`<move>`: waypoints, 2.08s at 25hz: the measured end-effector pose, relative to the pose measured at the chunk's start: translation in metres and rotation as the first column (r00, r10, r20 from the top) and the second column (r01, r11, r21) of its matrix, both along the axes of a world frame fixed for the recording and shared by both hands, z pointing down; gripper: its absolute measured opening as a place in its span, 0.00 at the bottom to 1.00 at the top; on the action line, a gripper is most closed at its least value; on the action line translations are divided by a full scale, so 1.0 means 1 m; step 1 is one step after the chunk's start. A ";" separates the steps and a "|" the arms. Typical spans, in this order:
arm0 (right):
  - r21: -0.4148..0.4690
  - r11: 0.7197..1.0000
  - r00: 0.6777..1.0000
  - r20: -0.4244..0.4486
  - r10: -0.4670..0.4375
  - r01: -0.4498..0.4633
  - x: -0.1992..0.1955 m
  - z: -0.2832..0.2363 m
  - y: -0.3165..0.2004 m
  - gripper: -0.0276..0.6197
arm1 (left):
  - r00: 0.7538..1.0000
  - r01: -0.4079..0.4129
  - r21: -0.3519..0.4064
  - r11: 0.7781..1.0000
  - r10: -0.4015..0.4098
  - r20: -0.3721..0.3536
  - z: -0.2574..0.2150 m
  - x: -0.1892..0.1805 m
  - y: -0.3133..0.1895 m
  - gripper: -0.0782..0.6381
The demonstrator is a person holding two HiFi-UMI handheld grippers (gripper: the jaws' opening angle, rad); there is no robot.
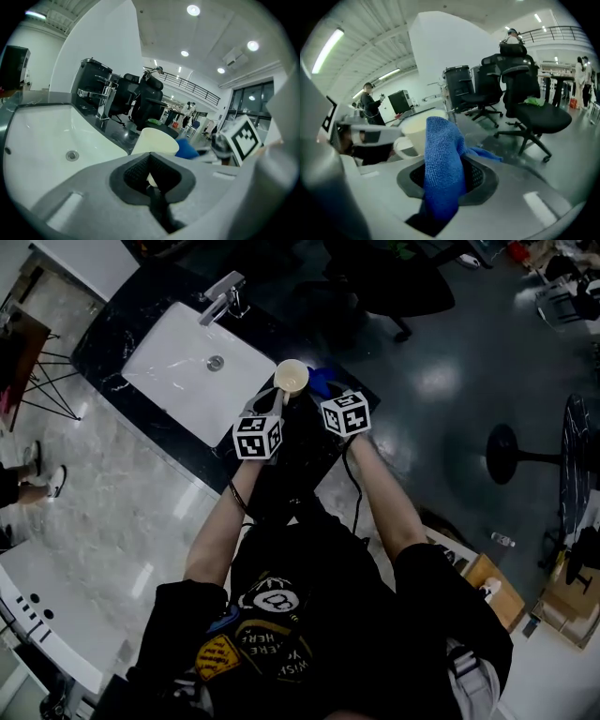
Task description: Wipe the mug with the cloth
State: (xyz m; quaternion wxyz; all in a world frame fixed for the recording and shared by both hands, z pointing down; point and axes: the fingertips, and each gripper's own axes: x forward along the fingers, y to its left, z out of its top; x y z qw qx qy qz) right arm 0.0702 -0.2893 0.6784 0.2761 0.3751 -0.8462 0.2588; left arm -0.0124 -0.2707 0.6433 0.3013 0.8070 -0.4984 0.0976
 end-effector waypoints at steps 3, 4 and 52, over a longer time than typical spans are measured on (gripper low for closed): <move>-0.009 0.992 0.992 0.000 -0.129 0.129 -0.012 0.016 0.059 0.22 | 1.000 -0.012 -0.007 1.000 0.012 -0.013 0.000 0.006 0.004 0.11; 0.002 0.988 0.988 -0.005 -0.154 0.154 -0.013 0.016 0.068 0.22 | 1.000 -0.022 -0.003 1.000 0.022 -0.009 0.000 0.006 0.005 0.12; 0.143 0.921 0.902 -0.304 -0.308 0.363 -0.018 -0.010 0.065 0.22 | 1.000 -0.026 -0.036 0.999 0.026 0.008 0.003 0.000 0.003 0.12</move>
